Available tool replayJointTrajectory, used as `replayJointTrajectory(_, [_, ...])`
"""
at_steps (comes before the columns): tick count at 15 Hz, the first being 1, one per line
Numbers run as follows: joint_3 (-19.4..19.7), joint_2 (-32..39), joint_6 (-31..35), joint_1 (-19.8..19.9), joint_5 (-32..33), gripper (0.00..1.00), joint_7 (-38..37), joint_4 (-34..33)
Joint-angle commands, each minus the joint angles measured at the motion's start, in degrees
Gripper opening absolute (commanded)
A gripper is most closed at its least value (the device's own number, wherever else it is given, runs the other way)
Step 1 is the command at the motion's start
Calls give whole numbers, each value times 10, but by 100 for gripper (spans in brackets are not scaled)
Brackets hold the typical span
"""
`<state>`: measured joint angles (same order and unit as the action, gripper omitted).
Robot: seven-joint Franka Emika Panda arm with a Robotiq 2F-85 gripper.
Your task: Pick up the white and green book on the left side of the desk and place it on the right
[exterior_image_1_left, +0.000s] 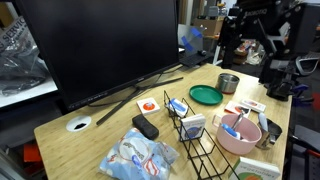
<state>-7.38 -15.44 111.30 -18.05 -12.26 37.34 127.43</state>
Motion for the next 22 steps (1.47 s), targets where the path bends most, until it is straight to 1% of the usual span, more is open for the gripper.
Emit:
replayJointTrajectory(1, [-28,9,73,-22,-43,100,18,27])
replayJointTrajectory(4, [-55,36,135,-48,-77,100,23,54])
replayJointTrajectory(7, [-74,80,189,-65,-132,100,26,71])
replayJointTrajectory(8, [-78,66,162,-57,-102,100,4,67])
replayJointTrajectory(10, [-83,79,168,-56,-104,100,5,67])
replayJointTrajectory(13, [-81,71,167,-56,-104,100,4,66])
replayJointTrajectory(16, [-89,71,188,-57,-78,100,-9,67])
replayJointTrajectory(18, [-96,83,220,-62,-89,100,-7,73])
replayJointTrajectory(22, [-111,128,276,-71,-146,100,23,76])
